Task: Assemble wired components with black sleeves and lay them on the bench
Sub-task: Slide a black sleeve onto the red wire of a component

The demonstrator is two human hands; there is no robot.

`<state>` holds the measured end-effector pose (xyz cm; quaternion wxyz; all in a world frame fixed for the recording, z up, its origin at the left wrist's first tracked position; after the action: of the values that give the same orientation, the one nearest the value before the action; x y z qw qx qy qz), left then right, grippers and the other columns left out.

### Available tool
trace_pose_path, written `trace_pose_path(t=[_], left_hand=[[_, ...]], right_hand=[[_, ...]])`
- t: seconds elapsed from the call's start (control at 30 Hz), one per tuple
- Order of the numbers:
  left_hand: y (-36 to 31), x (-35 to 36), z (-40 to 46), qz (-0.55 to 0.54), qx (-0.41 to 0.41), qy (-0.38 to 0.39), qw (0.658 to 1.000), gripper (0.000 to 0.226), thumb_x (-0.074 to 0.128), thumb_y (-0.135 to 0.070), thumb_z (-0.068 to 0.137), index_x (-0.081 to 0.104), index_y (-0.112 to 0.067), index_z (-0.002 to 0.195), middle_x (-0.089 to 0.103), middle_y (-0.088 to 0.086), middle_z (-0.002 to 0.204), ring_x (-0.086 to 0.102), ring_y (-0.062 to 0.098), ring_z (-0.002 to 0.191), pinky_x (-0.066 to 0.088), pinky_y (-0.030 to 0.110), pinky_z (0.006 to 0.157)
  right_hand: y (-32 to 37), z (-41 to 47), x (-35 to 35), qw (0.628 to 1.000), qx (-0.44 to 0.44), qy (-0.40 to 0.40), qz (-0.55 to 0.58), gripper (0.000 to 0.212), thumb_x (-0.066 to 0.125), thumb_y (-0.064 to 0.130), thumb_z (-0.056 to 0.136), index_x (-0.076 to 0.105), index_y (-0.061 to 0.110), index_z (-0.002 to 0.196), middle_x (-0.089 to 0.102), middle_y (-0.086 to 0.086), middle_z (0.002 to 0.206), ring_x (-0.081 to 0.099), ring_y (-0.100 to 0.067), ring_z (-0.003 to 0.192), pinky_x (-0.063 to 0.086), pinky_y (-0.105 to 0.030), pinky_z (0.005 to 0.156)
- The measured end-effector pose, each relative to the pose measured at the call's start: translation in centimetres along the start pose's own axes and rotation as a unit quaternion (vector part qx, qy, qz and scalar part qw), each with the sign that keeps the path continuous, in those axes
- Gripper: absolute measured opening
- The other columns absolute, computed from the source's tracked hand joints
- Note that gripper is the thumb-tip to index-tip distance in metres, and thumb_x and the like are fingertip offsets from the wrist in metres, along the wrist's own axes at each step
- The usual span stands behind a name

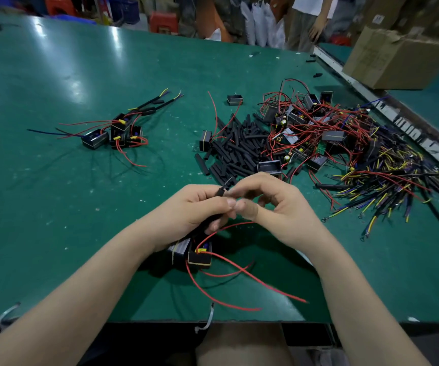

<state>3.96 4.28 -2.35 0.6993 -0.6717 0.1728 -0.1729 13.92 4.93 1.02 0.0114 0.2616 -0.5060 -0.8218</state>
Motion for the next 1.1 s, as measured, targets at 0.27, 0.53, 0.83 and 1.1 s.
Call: trace_pose_path(t=[0.27,0.53,0.83,1.1], left_hand=[[0.0,0.3,0.1,0.022,0.008,-0.005,1.0,0.021,0.049,-0.009,0.092,0.055,-0.005,0.073,0.045,-0.005,0.046,0.037,0.008,0.044,0.032,0.017,0.048],[0.3,0.0,0.1,0.044,0.01,-0.008,0.999,0.022,0.05,-0.01,0.095,0.058,-0.007,0.075,0.048,-0.006,0.047,0.039,0.006,0.045,0.034,0.015,0.049],[0.4,-0.5,0.2,-0.102,-0.027,-0.015,0.994,0.018,0.057,-0.024,0.082,0.059,-0.015,0.067,0.043,-0.003,0.047,0.036,0.007,0.041,0.033,0.014,0.042],[0.5,0.6,0.2,-0.154,-0.045,0.052,0.986,0.026,0.048,-0.02,0.084,0.064,-0.018,0.064,0.041,-0.003,0.046,0.035,0.008,0.043,0.03,0.017,0.045]], right_hand=[[-0.7,-0.1,-0.7,0.993,0.041,-0.088,-0.069,0.022,0.062,0.032,0.089,0.058,0.032,0.067,0.06,0.017,0.066,0.05,0.002,0.061,0.038,-0.016,0.058],[-3.2,-0.1,-0.2,0.978,0.176,-0.076,0.082,0.023,0.062,0.027,0.091,0.061,0.021,0.068,0.061,0.011,0.061,0.055,-0.002,0.06,0.041,-0.011,0.062],[1.3,-0.1,-1.4,0.984,-0.057,-0.124,-0.112,0.018,0.067,0.015,0.085,0.067,0.028,0.097,0.057,0.007,0.098,0.055,-0.004,0.083,0.038,-0.015,0.07],[2.7,-0.2,-1.3,0.969,-0.128,-0.16,-0.137,0.02,0.069,0.001,0.081,0.072,0.007,0.1,0.056,-0.006,0.096,0.052,-0.007,0.076,0.036,-0.007,0.072]])
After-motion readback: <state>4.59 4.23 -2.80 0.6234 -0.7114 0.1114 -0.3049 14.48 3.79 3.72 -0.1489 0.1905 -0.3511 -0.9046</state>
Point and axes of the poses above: each hand's wrist, its own z-axis towards the middle knuckle, its own x-axis out of the palm, y = z × x, the point moved 9 cm from there along z, towards the middle knuckle
